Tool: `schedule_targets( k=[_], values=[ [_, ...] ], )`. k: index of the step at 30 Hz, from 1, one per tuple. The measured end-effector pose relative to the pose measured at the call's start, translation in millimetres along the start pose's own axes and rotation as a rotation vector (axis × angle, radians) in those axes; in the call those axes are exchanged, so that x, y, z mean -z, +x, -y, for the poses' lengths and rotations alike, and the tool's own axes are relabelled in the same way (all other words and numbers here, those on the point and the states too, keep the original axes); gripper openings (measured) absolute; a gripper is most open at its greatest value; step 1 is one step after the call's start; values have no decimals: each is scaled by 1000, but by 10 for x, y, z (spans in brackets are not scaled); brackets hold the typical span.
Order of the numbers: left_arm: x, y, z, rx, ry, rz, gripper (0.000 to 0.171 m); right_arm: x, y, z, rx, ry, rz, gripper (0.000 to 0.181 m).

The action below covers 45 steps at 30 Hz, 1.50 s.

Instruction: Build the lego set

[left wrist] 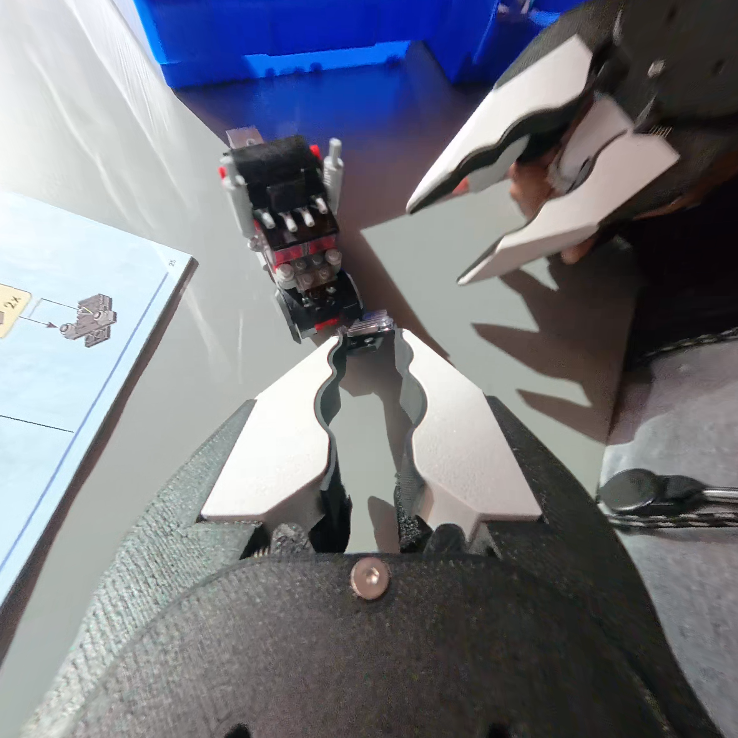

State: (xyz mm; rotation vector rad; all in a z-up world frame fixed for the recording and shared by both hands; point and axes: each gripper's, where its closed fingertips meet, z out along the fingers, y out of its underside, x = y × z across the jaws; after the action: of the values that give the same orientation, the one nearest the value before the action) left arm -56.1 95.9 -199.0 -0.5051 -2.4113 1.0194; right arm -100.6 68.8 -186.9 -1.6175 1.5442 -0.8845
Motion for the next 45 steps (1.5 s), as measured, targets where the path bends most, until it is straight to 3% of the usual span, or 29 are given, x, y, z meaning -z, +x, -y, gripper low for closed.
schedule_targets(
  k=[5,11,27,33,38,41,45],
  values=[
    [25,41,0,85,43,-77,13,-199,-109,0,122,-71,32,45],
    [79,45,-139,71,14,-78,16,-293,-287,-53,228,-126,86,39],
    [150,70,-203,81,7,-119,17,-545,-397,-32,412,-177,91,23],
    [247,60,-226,99,41,-126,18,-556,-397,-30,360,-188,151,32],
    [301,42,-171,151,91,-162,21,-572,-426,-46,279,-219,224,19],
    [373,-59,-86,279,172,-175,22,-502,-392,104,236,-106,210,19],
    [534,10,199,534,378,-404,26,-280,-286,512,226,202,129,19]
  ],
)
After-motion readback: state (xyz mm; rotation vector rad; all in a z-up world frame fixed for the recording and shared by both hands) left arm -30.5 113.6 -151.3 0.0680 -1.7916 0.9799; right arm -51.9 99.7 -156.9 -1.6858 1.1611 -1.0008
